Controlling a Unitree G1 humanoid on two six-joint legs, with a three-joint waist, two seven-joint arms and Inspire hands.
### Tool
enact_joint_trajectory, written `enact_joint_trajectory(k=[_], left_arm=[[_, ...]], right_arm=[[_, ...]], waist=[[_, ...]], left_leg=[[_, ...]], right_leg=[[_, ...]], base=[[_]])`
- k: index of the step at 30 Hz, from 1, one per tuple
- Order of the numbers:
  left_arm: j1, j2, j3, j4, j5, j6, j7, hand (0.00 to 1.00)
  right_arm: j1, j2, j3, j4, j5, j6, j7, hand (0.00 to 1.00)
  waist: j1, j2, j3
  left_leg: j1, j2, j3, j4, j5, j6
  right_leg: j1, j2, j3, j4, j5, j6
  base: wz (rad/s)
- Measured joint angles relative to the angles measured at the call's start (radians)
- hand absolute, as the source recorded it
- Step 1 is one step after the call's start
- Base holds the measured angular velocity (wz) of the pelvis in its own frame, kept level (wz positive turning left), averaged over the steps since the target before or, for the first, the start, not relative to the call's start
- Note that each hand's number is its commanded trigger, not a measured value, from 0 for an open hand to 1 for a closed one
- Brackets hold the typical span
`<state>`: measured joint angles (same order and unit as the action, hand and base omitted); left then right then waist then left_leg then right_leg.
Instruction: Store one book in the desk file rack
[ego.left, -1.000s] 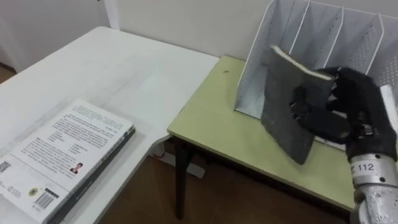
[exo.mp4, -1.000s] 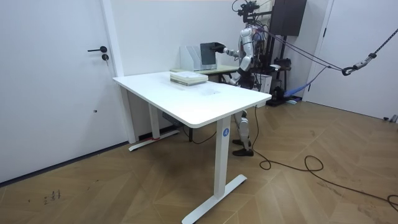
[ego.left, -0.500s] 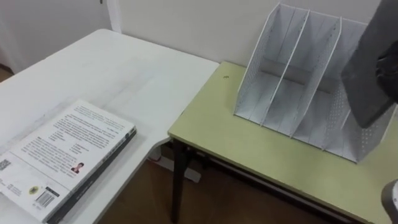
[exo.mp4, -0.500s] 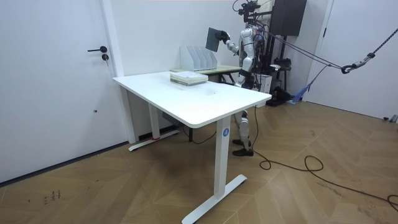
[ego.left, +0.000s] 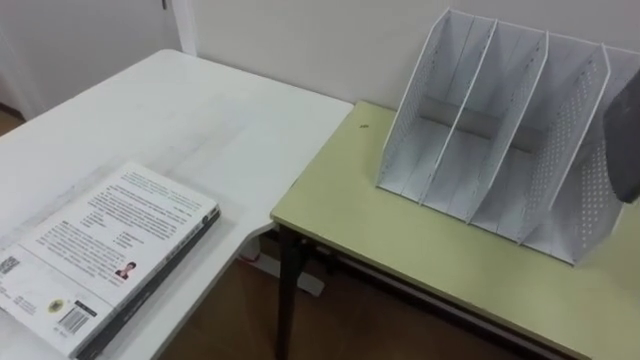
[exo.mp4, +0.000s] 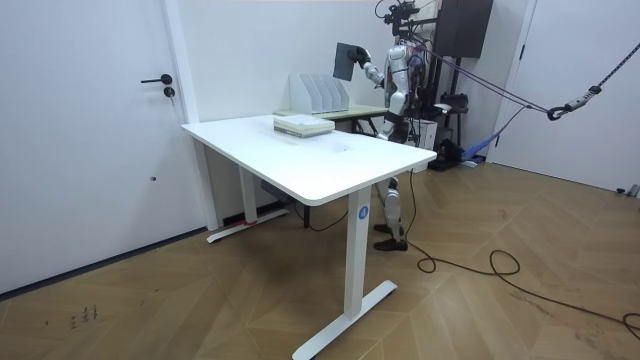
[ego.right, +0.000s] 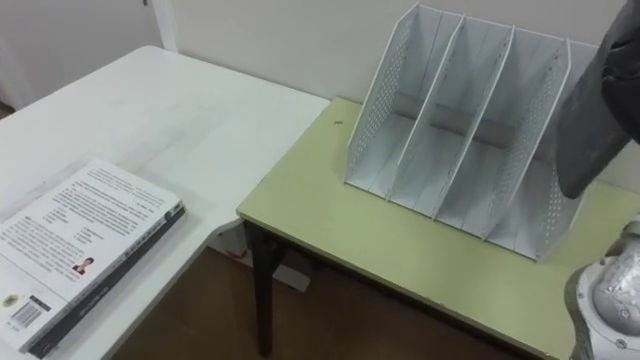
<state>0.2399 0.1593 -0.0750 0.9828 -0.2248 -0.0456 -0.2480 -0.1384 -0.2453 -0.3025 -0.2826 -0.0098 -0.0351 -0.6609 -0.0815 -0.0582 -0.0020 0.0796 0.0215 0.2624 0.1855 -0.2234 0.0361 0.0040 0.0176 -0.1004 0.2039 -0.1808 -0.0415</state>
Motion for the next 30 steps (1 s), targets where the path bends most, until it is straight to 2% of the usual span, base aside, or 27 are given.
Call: enact_joint_trajectory(k=[12, 20, 30], left_arm=[[-0.006, -0.014, 0.032, 0.021, 0.001, 0.002, -0.002, 0.0], [-0.007, -0.012, 0.033, 0.02, 0.002, 0.003, -0.004, 0.0], [-0.006, -0.008, 0.034, 0.019, 0.003, 0.003, 0.002, 0.0]], right_arm=[[0.0, 0.0, 0.0, 0.035, 0.005, 0.002, -0.004, 1.0], [0.0, 0.0, 0.0, 0.035, 0.005, 0.004, -0.001, 1.0], [-0.001, -0.002, 0.004, 0.077, 0.008, 0.006, 0.024, 1.0]], waist=[[0.006, 0.0, -0.0007], [0.006, -0.009, -0.002], [0.02, -0.02, -0.0009]], left_leg=[[-0.002, 0.0, 0.0, 0.0, 0.0, 0.0], [-0.001, 0.001, -0.005, 0.0, 0.0, 0.0], [0.0, -0.001, -0.019, 0.0, 0.0, 0.0]], right_leg=[[-0.002, 0.0, -0.012, 0.0, 0.0, 0.0], [-0.001, -0.012, -0.041, 0.003, 0.0, 0.0], [0.003, -0.014, -0.046, 0.002, 0.002, 0.002]], base=[[0.0], [0.01], [0.02]])
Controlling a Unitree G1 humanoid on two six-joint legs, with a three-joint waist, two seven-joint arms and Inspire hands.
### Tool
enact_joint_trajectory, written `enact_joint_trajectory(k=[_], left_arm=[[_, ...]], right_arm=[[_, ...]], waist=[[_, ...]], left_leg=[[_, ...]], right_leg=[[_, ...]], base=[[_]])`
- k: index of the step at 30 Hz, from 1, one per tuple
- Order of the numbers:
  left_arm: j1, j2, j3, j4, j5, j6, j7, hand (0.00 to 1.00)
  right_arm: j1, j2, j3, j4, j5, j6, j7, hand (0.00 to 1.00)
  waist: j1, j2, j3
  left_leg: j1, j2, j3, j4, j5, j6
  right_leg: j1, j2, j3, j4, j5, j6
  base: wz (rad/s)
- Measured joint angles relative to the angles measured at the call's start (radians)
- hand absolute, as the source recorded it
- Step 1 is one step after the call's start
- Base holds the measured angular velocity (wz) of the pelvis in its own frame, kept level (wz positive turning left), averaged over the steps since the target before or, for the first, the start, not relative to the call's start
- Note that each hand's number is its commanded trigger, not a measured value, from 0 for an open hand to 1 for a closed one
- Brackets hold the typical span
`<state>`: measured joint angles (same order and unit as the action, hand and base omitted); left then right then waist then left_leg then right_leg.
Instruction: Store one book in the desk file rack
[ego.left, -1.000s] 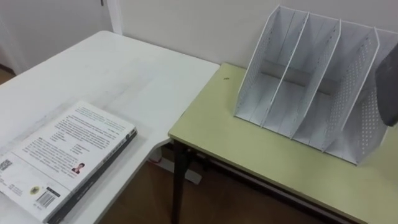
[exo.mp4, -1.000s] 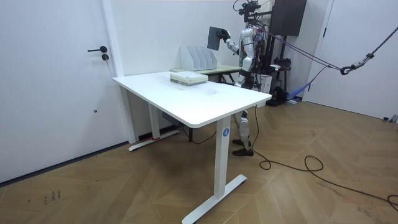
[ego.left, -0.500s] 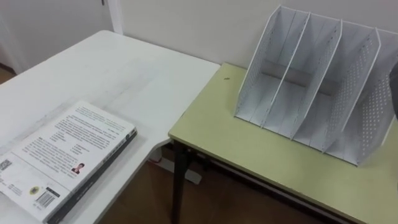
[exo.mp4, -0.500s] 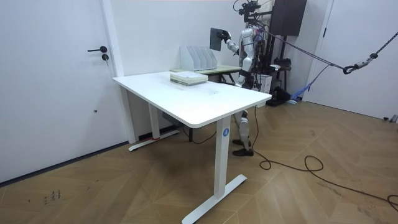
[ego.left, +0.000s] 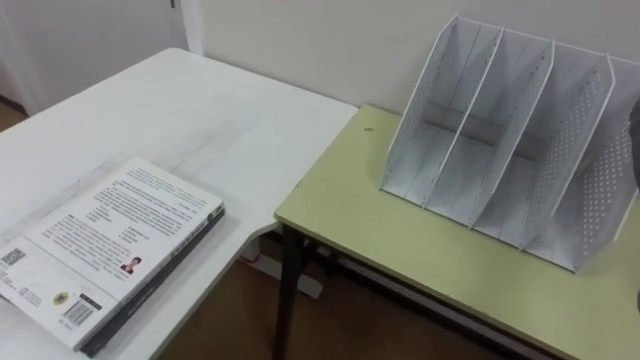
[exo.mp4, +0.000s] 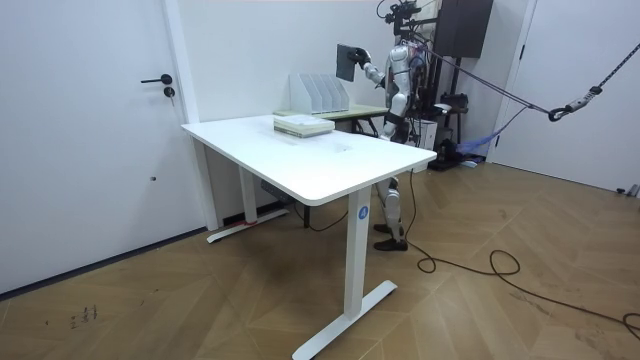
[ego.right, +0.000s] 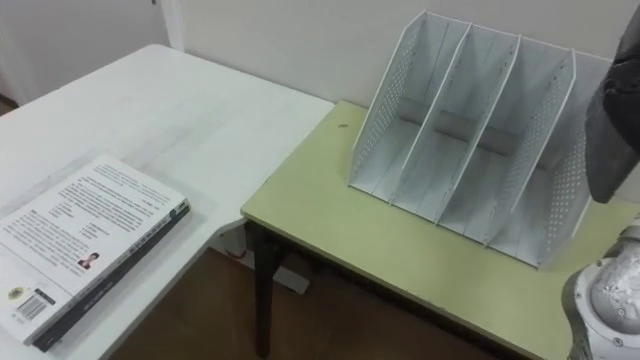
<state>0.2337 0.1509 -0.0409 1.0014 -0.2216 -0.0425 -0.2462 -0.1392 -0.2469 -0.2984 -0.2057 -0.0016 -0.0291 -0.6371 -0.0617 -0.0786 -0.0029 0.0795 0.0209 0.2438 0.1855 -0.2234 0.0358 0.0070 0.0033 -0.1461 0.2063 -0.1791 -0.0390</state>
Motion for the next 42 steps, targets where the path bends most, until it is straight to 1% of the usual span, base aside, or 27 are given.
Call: enact_joint_trajectory(k=[3, 5, 8, 13, 16, 19, 24, 26, 35, 37, 42], left_arm=[[0.0, -0.001, 0.003, -0.001, 0.002, 0.0, -0.001, 0.0], [0.0, -0.001, 0.012, -0.001, 0.021, 0.0, -0.002, 0.0], [0.0, -0.001, 0.02, -0.001, 0.022, 0.0, -0.002, 0.0], [-0.001, -0.001, 0.02, -0.002, 0.024, 0.0, -0.002, 0.0], [-0.004, -0.001, 0.02, -0.002, 0.029, 0.0, -0.001, 0.0], [-0.006, -0.001, 0.022, -0.002, 0.037, 0.0, -0.002, 0.0], [-0.008, -0.001, 0.036, -0.002, 0.04, 0.0, -0.002, 0.0], [-0.011, -0.001, 0.037, -0.002, 0.04, 0.0, -0.002, 0.0], [-0.014, -0.003, 0.038, -0.001, 0.041, 0.0, -0.001, 0.0], [-0.014, -0.004, 0.038, -0.001, 0.041, 0.001, 0.0, 0.0], [-0.014, -0.004, 0.038, -0.002, 0.041, 0.011, 0.001, 0.0]], right_arm=[[-0.004, -0.002, 0.0, 0.002, 0.0, 0.001, 0.007, 1.0], [-0.018, -0.013, 0.0, 0.002, 0.0, 0.002, 0.007, 1.0], [-0.061, -0.041, 0.0, 0.001, -0.001, 0.002, 0.006, 1.0], [-0.091, -0.062, 0.0, 0.001, -0.002, 0.002, 0.006, 1.0], [-0.092, -0.062, 0.002, 0.001, -0.001, 0.005, 0.006, 1.0], [-0.116, -0.062, 0.002, 0.002, -0.002, 0.006, 0.007, 1.0], [-0.132, -0.063, 0.002, 0.002, -0.004, 0.006, 0.007, 1.0], [-0.132, -0.064, 0.002, 0.002, -0.004, 0.006, 0.006, 1.0], [-0.133, -0.064, 0.002, 0.017, -0.003, 0.006, 0.007, 1.0], [-0.145, -0.064, 0.003, 0.033, -0.002, 0.007, 0.007, 1.0], [-0.159, -0.064, 0.003, 0.047, -0.002, 0.034, 0.006, 1.0]], waist=[[0.007, 0.0, -0.0001], [0.009, 0.001, 0.0001], [0.01, 0.002, 0.0004], [0.015, 0.002, 0.0004], [0.019, 0.001, 0.0009], [0.019, -0.001, 0.0018], [0.027, -0.008, 0.0062], [0.035, -0.011, 0.008], [0.045, -0.01, 0.007], [0.045, -0.009, 0.0066], [0.046, -0.008, 0.0037]], left_leg=[[0.0, 0.0, -0.001, 0.0, 0.0, 0.0], [-0.001, 0.0, -0.002, 0.0, 0.0, 0.0], [-0.002, 0.0, -0.004, -0.001, 0.0, 0.0], [-0.002, 0.0, -0.008, -0.003, 0.0, 0.0], [-0.001, -0.001, -0.01, -0.003, 0.0, 0.0], [0.0, 0.0, -0.01, -0.003, 0.0, 0.0], [-0.001, 0.0, -0.01, -0.003, 0.0, 0.0], [-0.001, 0.0, -0.01, -0.003, 0.0, 0.0], [-0.001, 0.0, -0.01, -0.003, 0.0, 0.0], [0.0, 0.0, -0.01, -0.003, 0.0, 0.0], [0.001, 0.0, -0.01, -0.003, 0.0, -0.001]], right_leg=[[-0.001, 0.0, 0.0, 0.0, 0.0, 0.0], [-0.001, 0.0, 0.0, 0.0, 0.0, 0.0], [0.0, 0.0, -0.002, -0.001, 0.0, 0.0], [0.002, 0.0, -0.007, -0.003, 0.0, 0.0], [0.005, -0.001, -0.01, -0.002, 0.0, 0.0], [0.006, 0.0, -0.01, -0.003, 0.0, 0.0], [0.005, 0.0, -0.012, -0.005, 0.0, 0.0], [0.005, -0.001, -0.012, -0.005, 0.0, 0.0], [0.009, 0.0, -0.02, -0.003, 0.0, 0.0], [0.01, -0.001, -0.02, -0.003, 0.0, 0.0], [0.01, -0.001, -0.02, -0.003, 0.0, 0.0]], base=[[0.0], [0.0], [0.0], [0.02], [0.0], [0.0], [0.0], [0.0], [0.02], [0.0], [0.0]])
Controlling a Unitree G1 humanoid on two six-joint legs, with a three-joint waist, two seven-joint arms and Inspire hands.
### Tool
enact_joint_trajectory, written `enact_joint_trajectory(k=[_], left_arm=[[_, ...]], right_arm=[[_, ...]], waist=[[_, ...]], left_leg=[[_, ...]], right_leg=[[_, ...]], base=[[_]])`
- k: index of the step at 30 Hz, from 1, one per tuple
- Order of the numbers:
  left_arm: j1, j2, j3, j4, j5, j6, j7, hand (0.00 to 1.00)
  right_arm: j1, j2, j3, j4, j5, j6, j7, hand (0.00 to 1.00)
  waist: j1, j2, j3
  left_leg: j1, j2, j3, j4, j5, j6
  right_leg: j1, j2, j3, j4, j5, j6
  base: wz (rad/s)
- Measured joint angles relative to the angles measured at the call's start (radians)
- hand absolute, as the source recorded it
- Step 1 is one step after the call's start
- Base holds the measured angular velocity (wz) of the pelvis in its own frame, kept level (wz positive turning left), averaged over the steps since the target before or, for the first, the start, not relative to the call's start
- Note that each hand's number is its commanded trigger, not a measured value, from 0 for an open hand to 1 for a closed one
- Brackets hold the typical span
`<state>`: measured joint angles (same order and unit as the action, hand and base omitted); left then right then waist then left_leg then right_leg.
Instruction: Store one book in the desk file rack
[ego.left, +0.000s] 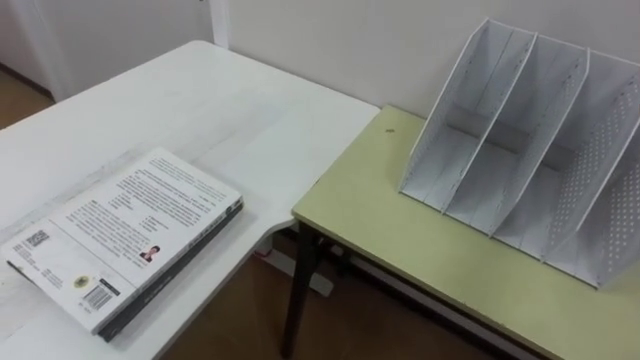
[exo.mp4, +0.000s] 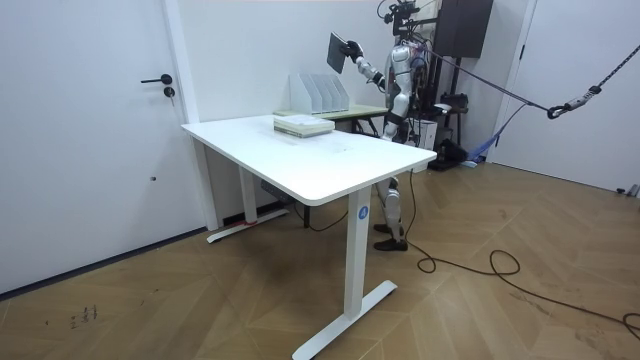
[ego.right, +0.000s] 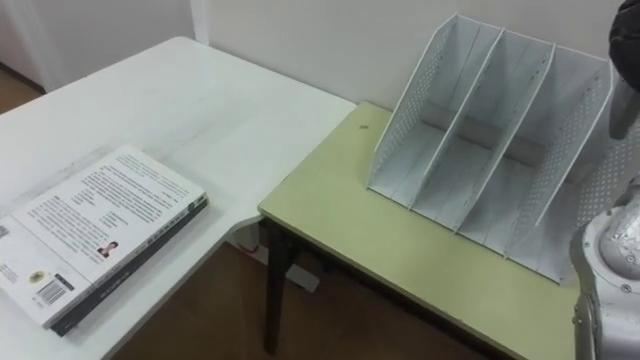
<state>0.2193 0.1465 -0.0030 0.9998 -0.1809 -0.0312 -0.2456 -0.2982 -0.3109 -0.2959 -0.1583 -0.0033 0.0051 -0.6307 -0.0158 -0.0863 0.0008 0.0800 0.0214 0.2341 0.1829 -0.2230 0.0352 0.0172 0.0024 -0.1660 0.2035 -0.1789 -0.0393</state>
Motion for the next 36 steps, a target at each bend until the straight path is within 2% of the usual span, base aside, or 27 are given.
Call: enact_joint_trajectory(k=[5, 12, 16, 21, 24, 29, 33, 36], left_arm=[[0.0, 0.0, 0.0, 0.0, 0.0, 0.008, 0.001, 0.0], [-0.002, 0.001, -0.001, 0.001, 0.0, 0.009, 0.002, 0.0], [-0.009, -0.001, -0.008, 0.001, -0.002, 0.009, 0.008, 0.0], [-0.014, -0.002, -0.022, -0.001, -0.003, 0.009, 0.035, 0.0], [-0.017, -0.002, -0.025, -0.001, -0.003, 0.009, 0.043, 0.0], [-0.03, -0.002, -0.036, 0.0, -0.003, 0.015, 0.054, 0.0], [-0.036, -0.002, -0.042, 0.0, -0.003, 0.019, 0.06, 0.0], [-0.036, -0.006, -0.042, -0.001, -0.003, 0.023, 0.06, 0.0]], right_arm=[[0.0, 0.0, 0.0, 0.001, 0.0, 0.016, 0.0, 1.0], [-0.002, 0.0, 0.042, 0.006, -0.003, 0.018, -0.009, 1.0], [-0.004, 0.0, 0.056, 0.039, -0.001, 0.019, -0.008, 1.0], [-0.006, 0.0, 0.102, 0.042, 0.0, 0.019, 0.002, 1.0], [-0.027, 0.0, 0.127, 0.051, 0.001, 0.019, 0.009, 1.0], [-0.048, 0.0, 0.143, 0.062, 0.001, 0.019, 0.011, 1.0], [-0.048, 0.0, 0.161, 0.072, 0.001, 0.019, 0.014, 1.0], [-0.051, 0.0, 0.161, 0.072, 0.002, 0.019, 0.014, 1.0]], waist=[[0.0, -0.001, -0.0056], [0.004, 0.0, -0.0058], [0.025, -0.001, -0.0058], [0.028, 0.0, -0.0061], [0.029, -0.001, -0.0041], [0.041, 0.002, 0.0091], [0.047, 0.006, 0.0095], [0.048, 0.011, 0.0045]], left_leg=[[0.002, 0.0, 0.0, 0.0, 0.0, 0.0], [-0.002, 0.0, -0.002, 0.0, 0.001, -0.001], [-0.009, -0.001, -0.004, 0.0, 0.001, -0.001], [-0.016, -0.001, -0.025, 0.001, 0.002, -0.002], [-0.015, -0.001, -0.035, 0.001, 0.002, -0.003], [-0.017, -0.002, -0.045, 0.001, 0.002, -0.003], [-0.025, -0.002, -0.047, 0.003, 0.002, -0.003], [-0.033, -0.002, -0.048, 0.004, 0.002, -0.003]], right_leg=[[0.001, 0.0, 0.0, 0.001, 0.0, 0.0], [-0.002, -0.001, -0.001, -0.005, 0.0, -0.001], [-0.009, -0.001, -0.002, 0.002, 0.0, -0.001], [-0.005, 0.001, -0.005, 0.002, 0.002, -0.001], [0.0, 0.0, -0.015, 0.0, 0.002, -0.001], [0.001, -0.002, -0.023, 0.0, 0.003, -0.002], [-0.004, -0.003, -0.026, 0.001, 0.003, -0.002], [-0.012, -0.003, -0.027, 0.003, 0.003, -0.002]], base=[[0.0], [0.0], [0.01], [0.06], [0.06], [0.04], [0.02], [0.0]])
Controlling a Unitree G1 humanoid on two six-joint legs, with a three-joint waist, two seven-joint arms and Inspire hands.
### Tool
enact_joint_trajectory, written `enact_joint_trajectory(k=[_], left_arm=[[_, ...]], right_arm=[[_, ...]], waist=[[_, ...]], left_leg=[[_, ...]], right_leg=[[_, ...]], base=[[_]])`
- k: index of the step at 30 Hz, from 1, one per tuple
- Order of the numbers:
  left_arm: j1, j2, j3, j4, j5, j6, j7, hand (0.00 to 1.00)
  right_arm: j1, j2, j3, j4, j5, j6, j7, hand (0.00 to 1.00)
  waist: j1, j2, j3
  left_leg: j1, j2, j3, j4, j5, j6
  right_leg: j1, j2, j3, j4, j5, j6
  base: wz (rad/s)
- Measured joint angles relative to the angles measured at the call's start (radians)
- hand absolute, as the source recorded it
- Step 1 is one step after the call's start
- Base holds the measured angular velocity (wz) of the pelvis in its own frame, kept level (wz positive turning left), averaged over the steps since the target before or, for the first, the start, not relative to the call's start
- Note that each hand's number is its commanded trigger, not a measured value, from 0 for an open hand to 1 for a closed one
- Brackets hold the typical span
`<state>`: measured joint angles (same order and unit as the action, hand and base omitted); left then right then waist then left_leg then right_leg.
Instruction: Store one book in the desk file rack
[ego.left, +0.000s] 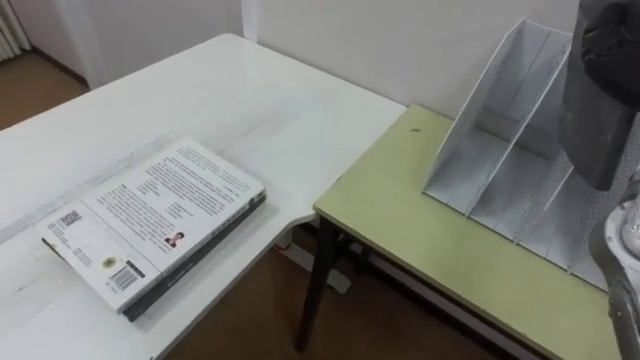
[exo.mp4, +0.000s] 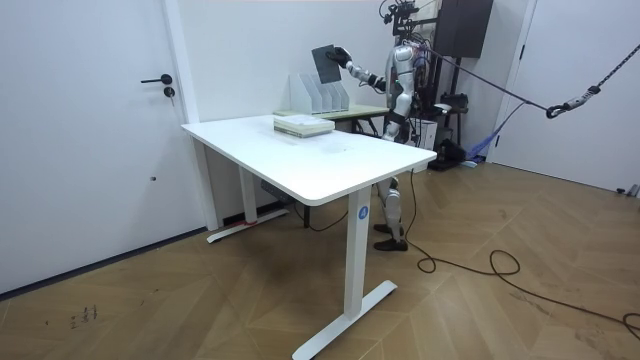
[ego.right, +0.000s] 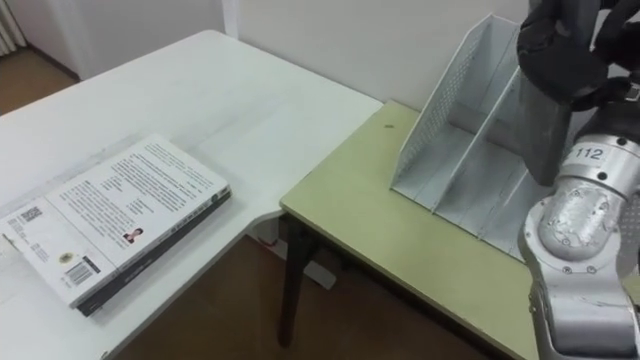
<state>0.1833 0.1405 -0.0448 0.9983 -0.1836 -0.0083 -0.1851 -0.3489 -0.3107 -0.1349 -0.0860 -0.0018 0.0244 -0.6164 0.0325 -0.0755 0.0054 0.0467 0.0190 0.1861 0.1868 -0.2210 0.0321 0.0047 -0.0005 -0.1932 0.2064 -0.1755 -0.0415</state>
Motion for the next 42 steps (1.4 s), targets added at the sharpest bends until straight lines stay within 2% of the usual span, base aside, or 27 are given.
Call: enact_joint_trajectory(k=[2, 6, 9, 12, 16, 24, 28, 33, 37, 41, 42], left_arm=[[0.0, -0.004, 0.0, 0.0, 0.001, 0.003, 0.005, 0.0], [0.001, -0.002, 0.001, 0.0, 0.002, 0.005, 0.005, 0.0], [0.005, -0.001, 0.007, 0.001, 0.002, 0.007, -0.001, 0.0], [0.01, 0.0, 0.036, 0.001, 0.002, 0.007, -0.023, 0.0], [0.012, -0.002, 0.07, -0.001, 0.029, 0.01, -0.043, 0.0], [0.01, -0.003, 0.078, -0.005, 0.035, 0.025, -0.045, 0.0], [0.008, -0.003, 0.08, -0.006, 0.04, 0.03, -0.046, 0.0], [0.008, -0.002, 0.081, -0.014, 0.044, 0.039, -0.046, 0.0], [0.015, 0.0, 0.081, -0.035, 0.047, 0.054, -0.046, 0.0], [0.031, 0.005, 0.081, -0.065, 0.047, 0.059, -0.046, 0.0], [0.031, 0.007, 0.081, -0.068, 0.047, 0.062, -0.047, 0.0]], right_arm=[[-0.001, 0.0, 0.0, 0.0, 0.0, 0.0, 0.0, 1.0], [-0.028, -0.004, -0.003, 0.047, 0.001, 0.0, -0.003, 1.0], [-0.071, -0.006, -0.016, 0.143, 0.001, 0.0, -0.004, 1.0], [-0.107, -0.009, -0.051, 0.223, 0.004, 0.0, -0.009, 1.0], [-0.116, -0.018, -0.068, 0.275, 0.019, 0.0, -0.014, 1.0], [-0.144, -0.022, -0.068, 0.367, 0.064, 0.0, -0.015, 1.0], [-0.154, -0.049, -0.069, 0.432, 0.101, 0.0, -0.013, 1.0], [-0.161, -0.051, -0.085, 0.447, 0.114, 0.005, -0.013, 1.0], [-0.163, -0.068, -0.085, 0.447, 0.121, 0.026, -0.013, 1.0], [-0.177, -0.106, -0.084, 0.447, 0.147, 0.049, -0.014, 1.0], [-0.181, -0.116, -0.084, 0.447, 0.161, 0.053, -0.014, 0.69]], waist=[[0.003, 0.005, -0.0041], [0.0, 0.003, -0.005], [-0.003, 0.0, -0.0046], [-0.003, -0.011, -0.004], [0.001, -0.021, -0.0091], [0.0, -0.021, -0.0091], [-0.001, -0.02, -0.009], [-0.006, -0.02, -0.009], [-0.007, -0.021, -0.0093], [-0.008, -0.021, -0.0098], [-0.007, -0.021, -0.0098]], left_leg=[[0.0, 0.0, 0.0, 0.001, 0.0, 0.0], [0.003, 0.0, -0.01, 0.001, 0.001, -0.001], [0.013, -0.001, -0.014, 0.0, 0.001, -0.001], [0.01, -0.003, -0.03, 0.001, 0.002, -0.003], [0.011, -0.005, -0.032, 0.003, 0.003, -0.003], [0.009, -0.006, -0.04, 0.003, 0.003, -0.002], [0.001, -0.01, -0.051, 0.002, 0.007, 0.0], [-0.001, -0.012, -0.051, 0.002, 0.008, 0.0], [-0.002, -0.014, -0.051, 0.002, 0.008, 0.001], [-0.005, -0.015, -0.051, 0.003, 0.008, 0.002], [-0.005, -0.015, -0.051, 0.003, 0.008, 0.002]], right_leg=[[0.0, 0.0, 0.0, 0.0, 0.0, 0.0], [0.004, 0.0, -0.002, -0.001, 0.0, 0.0], [0.015, 0.0, -0.005, -0.003, 0.0, 0.0], [0.015, -0.001, -0.011, -0.003, 0.0, 0.0], [0.017, -0.001, -0.013, -0.004, 0.0, 0.0], [0.017, -0.003, -0.021, -0.003, 0.0, 0.0], [0.014, -0.008, -0.031, -0.003, 0.0, 0.0], [0.012, -0.01, -0.031, -0.004, -0.001, 0.001], [0.012, -0.012, -0.03, -0.003, -0.002, 0.003], [0.008, -0.013, -0.03, -0.003, -0.002, 0.003], [0.007, -0.013, -0.03, -0.003, -0.002, 0.003]], base=[[0.0], [0.0], [0.02], [0.07], [0.0], [0.02], [0.07], [0.0], [0.0], [0.0], [0.0]])
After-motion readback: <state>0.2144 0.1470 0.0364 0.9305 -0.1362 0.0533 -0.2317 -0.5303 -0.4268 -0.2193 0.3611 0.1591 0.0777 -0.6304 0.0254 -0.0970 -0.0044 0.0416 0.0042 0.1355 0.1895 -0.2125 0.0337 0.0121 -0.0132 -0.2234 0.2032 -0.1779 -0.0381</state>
